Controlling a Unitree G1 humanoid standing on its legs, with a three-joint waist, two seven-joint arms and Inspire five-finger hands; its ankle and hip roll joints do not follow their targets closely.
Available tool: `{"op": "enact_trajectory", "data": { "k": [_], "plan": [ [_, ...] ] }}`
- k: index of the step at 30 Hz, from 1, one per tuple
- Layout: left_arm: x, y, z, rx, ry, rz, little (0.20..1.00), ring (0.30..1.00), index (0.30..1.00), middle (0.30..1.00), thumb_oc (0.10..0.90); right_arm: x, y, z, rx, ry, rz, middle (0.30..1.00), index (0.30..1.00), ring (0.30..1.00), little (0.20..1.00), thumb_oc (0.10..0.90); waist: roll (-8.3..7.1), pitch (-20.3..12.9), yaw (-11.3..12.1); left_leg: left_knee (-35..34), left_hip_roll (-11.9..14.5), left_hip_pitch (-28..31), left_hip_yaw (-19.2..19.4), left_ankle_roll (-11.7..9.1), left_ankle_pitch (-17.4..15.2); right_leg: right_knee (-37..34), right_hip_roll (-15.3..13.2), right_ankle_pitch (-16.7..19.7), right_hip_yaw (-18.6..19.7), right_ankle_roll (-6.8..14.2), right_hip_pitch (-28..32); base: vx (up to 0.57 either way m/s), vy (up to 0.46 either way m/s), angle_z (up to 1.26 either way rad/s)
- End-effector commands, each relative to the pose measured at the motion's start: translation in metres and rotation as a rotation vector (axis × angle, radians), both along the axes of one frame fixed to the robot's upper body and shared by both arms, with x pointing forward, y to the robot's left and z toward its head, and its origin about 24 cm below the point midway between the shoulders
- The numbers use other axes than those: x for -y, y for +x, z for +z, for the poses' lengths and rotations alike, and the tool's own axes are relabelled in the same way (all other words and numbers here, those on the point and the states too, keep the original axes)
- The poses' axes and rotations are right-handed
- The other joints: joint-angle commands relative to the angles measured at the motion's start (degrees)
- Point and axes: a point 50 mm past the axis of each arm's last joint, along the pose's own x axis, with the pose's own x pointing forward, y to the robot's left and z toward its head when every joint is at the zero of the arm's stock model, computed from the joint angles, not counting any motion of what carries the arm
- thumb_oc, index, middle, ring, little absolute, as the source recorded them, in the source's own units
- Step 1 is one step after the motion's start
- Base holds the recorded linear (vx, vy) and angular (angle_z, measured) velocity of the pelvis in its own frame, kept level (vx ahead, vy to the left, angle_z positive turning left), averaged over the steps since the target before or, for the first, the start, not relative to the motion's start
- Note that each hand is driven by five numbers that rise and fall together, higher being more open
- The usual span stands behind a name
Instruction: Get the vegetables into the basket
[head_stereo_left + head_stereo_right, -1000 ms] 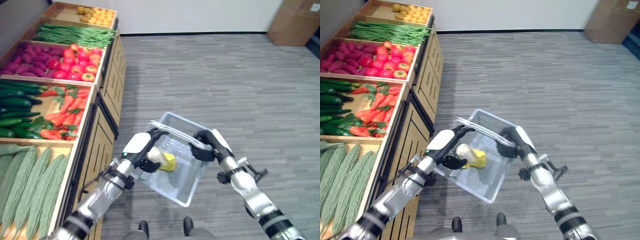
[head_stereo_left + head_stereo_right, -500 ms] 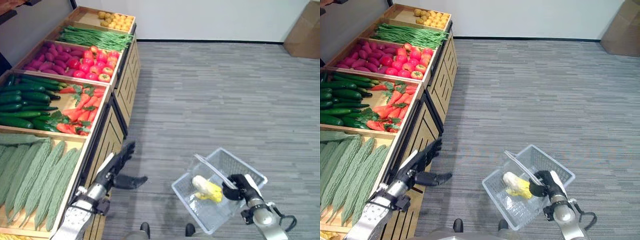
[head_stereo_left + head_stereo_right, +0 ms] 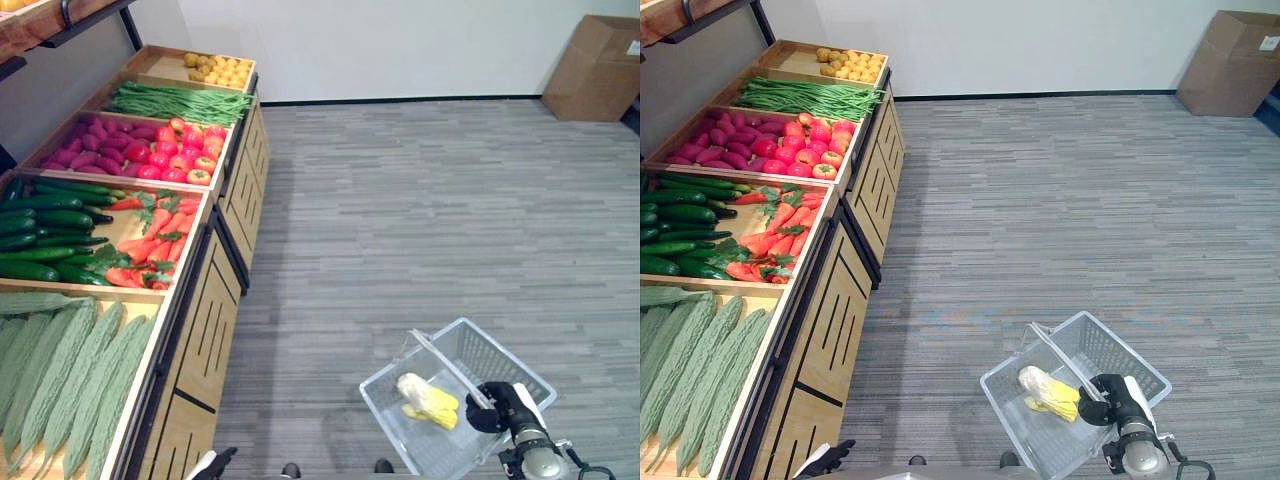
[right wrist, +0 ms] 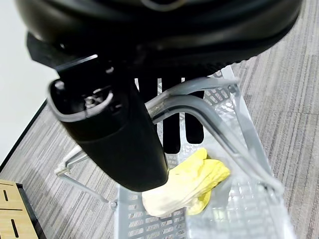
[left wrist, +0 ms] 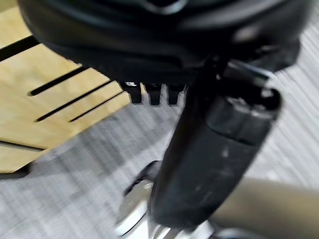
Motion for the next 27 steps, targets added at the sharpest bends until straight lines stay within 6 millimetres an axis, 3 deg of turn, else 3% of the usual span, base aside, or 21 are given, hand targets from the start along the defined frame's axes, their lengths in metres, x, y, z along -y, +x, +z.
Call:
{"op": "enact_trajectory", "data": {
  "k": [1,4,10,13,15,18,19,20,21,22,25,27],
  "plan": [
    [-0.022,0.017,0.006,0.029,0.112,0.032,1.0,1.0,1.0,1.0,0.9,-0.003,0.057,0.05,0.326,-0.039,0.093,0.3,0.3,0.3,0.3,0.4,-2.98,0.48,0.95,0.04,1.33,0.22,-1.64,-2.48,-0.53,0.26,-0.8,2.08,-2.86,1.58,-0.15,0.04,-0.055,-0.09],
    [-0.023,0.007,0.004,0.0,0.123,0.119,1.0,1.0,1.0,1.0,0.9,-0.006,0.058,0.054,0.343,-0.03,0.114,0.3,0.3,0.3,0.3,0.4,-2.89,1.78,1.08,0.04,2.06,-0.08,-2.18,-2.83,-0.07,1.94,-0.19,1.02,-3.69,0.94,-0.79,0.03,-0.09,0.0],
    [-0.03,0.009,0.005,0.022,0.134,0.24,1.0,1.0,1.0,1.0,0.9,-0.005,0.067,0.065,0.391,-0.036,0.133,0.3,0.3,0.3,0.3,0.4,-2.71,4.01,1.43,3.69,3.94,-2.8,-4.44,-3.3,0.03,9.32,1.34,-2.71,-4.47,-0.86,-4.56,0.03,-0.146,0.21],
    [-0.032,0.018,0.007,0.054,0.132,0.295,1.0,1.0,1.0,1.0,0.9,-0.003,0.073,0.075,0.426,-0.059,0.158,0.3,0.3,0.3,0.3,0.4,-3.23,6.04,1.82,13.29,3.98,-7.64,-6.31,-4.41,-0.29,10.0,1.95,-3.7,-5.45,-2.28,-4.28,0.05,-0.239,0.19],
    [-0.029,0.021,0.007,0.06,0.124,0.293,1.0,1.0,1.0,1.0,0.9,0.0,0.073,0.075,0.419,-0.073,0.153,0.3,0.3,0.3,0.3,0.4,-3.34,6.7,1.92,15.68,3.19,-9.04,-6.9,-4.53,0.18,10.13,1.83,-4.1,-6.09,-2.63,-3.74,0.05,-0.085,0.3],
    [-0.026,0.026,0.007,0.076,0.125,0.262,1.0,1.0,1.0,1.0,0.9,0.002,0.076,0.08,0.433,-0.1,0.164,0.3,0.3,0.3,0.3,0.4,-3.64,6.94,2.35,12.67,2.19,-12.45,-7.34,-3.65,1.37,9.87,1.25,-4.48,-6.28,-2.18,-3.13,0.13,-0.008,0.13],
    [-0.024,0.027,0.007,0.076,0.126,0.255,1.0,1.0,1.0,1.0,0.9,0.001,0.076,0.081,0.441,-0.105,0.163,0.3,0.3,0.3,0.3,0.4,-3.69,6.66,2.6,10.03,2.97,-14.88,-6.62,-3.62,3.72,9.44,1.4,-4.66,-6.07,-1.94,-2.43,0.17,0.023,0.33],
    [-0.024,0.027,0.007,0.076,0.126,0.255,1.0,1.0,1.0,1.0,0.9,0.001,0.076,0.081,0.441,-0.105,0.163,0.3,0.3,0.3,0.3,0.4,-3.74,6.64,2.62,9.91,2.93,-14.81,-6.57,-3.61,3.77,9.46,1.35,-4.71,-6.04,-1.92,-2.44,0.26,0.072,0.37],
    [-0.023,0.03,0.007,0.087,0.127,0.238,1.0,1.0,1.0,1.0,0.9,-0.001,0.076,0.08,0.445,-0.105,0.157,0.3,0.3,0.3,0.3,0.4,-3.5,6.52,3.34,6.24,3.58,-17.4,-5.36,-4.02,7.17,9.08,2.13,-5.37,-5.23,-1.6,-0.92,0.21,0.062,0.2],
    [-0.024,0.03,0.007,0.089,0.131,0.238,1.0,1.0,1.0,1.0,0.9,-0.003,0.077,0.079,0.446,-0.102,0.158,0.3,0.3,0.3,0.3,0.4,-3.51,6.48,3.62,5.59,3.68,-17.29,-5.17,-4.17,7.74,9.07,2.37,-5.69,-4.68,-1.53,-0.4,0.25,0.081,0.09],
    [-0.025,0.03,0.008,0.091,0.136,0.226,1.0,1.0,1.0,1.0,0.9,-0.007,0.077,0.077,0.445,-0.095,0.168,0.3,0.3,0.3,0.3,0.4,-3.54,6.05,4.13,4.65,3.48,-16.19,-4.75,-4.03,7.6,9.03,2.74,-6.36,-3.24,-1.22,0.7,0.17,0.104,-0.44],
    [-0.025,0.027,0.008,0.081,0.147,0.207,1.0,1.0,1.0,1.0,0.9,-0.012,0.069,0.069,0.416,-0.073,0.166,0.3,0.3,0.3,0.3,0.4,-4.06,4.43,4.11,4.07,2.12,-14.42,-3.26,-2.45,6.25,9.8,1.15,-7.78,-2.39,-0.08,2.66,0.29,0.267,-1.02]
  ]
}}
